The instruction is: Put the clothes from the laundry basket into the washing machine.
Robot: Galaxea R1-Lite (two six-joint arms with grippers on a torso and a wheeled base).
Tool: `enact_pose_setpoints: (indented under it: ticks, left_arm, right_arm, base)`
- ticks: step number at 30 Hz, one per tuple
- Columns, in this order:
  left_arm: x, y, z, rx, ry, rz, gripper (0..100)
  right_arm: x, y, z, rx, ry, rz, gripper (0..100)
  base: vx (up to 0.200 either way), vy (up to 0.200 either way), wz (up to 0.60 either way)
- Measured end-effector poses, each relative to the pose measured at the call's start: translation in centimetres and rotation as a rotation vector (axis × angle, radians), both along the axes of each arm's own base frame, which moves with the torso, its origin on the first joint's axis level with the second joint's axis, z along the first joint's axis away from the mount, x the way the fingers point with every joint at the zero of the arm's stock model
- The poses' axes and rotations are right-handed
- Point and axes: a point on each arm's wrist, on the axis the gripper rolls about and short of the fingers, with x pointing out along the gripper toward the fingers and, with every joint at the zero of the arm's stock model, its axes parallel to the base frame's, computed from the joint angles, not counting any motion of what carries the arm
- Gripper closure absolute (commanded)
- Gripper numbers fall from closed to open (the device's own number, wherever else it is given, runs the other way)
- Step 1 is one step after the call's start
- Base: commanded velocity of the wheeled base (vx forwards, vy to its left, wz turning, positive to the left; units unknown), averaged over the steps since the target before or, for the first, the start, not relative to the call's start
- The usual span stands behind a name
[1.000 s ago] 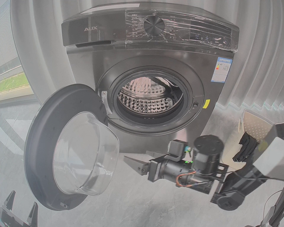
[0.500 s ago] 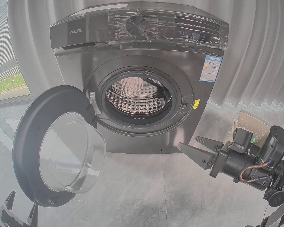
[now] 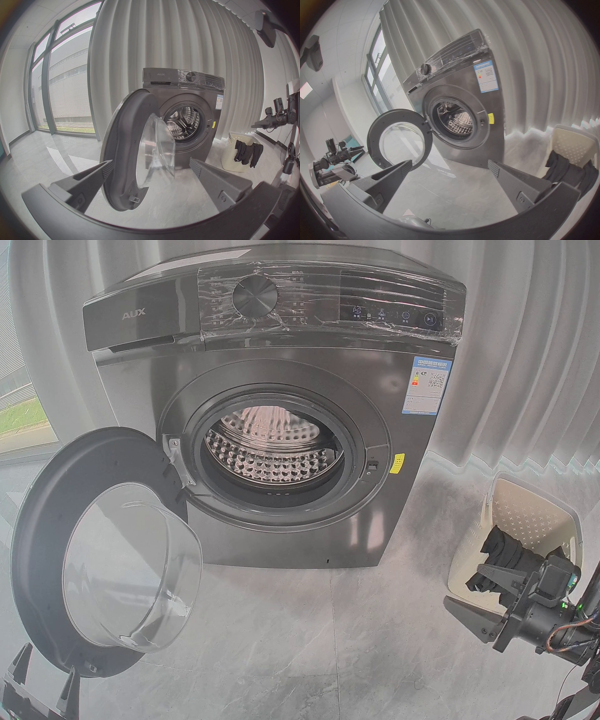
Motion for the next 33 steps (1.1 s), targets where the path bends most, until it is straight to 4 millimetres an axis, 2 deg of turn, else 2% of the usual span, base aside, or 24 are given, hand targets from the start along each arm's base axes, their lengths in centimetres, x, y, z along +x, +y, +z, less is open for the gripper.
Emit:
enact_pose_setpoints:
  ticks: [5,12,15,20,22,29,33]
  left_arm:
    - [0.0,0.0,0.0,0.000,0.000,0.000,0]
    - [0.0,0.0,0.0,0.001,0.000,0.001,0]
    - [0.0,0.0,0.0,0.001,0.000,0.001,0]
    - [0.0,0.0,0.0,0.001,0.000,0.000,0]
    - [0.0,0.0,0.0,0.001,0.000,0.000,0]
    - [0.0,0.0,0.0,0.001,0.000,0.000,0]
    - [0.0,0.0,0.0,0.001,0.000,-0.001,0]
  right_arm:
    - [-1.2,-1.6,-0.2,-0.029,0.013,-0.045,0]
    - [-3.9,-3.9,0.0,-0.065,0.011,-0.102,0]
    - [-5.7,-5.3,0.0,-0.069,-0.011,-0.137,0]
    - [-8.0,-6.6,-0.2,-0.057,-0.052,-0.176,0]
    - [-9.0,-7.1,-0.4,-0.047,-0.078,-0.194,0]
    - [-12.8,-8.6,-1.9,-0.004,-0.183,-0.266,0]
    - [-13.9,-8.9,-2.3,0.016,-0.245,-0.320,0]
  base:
    - [0.000,-0.200,0.00]
    - [0.000,0.000,0.00]
    - [0.000,0.000,0.00]
    - [0.000,0.000,0.00]
    - [0.000,-0.200,0.00]
    - [0.000,-0.029,0.00]
    - [0.000,0.000,0.00]
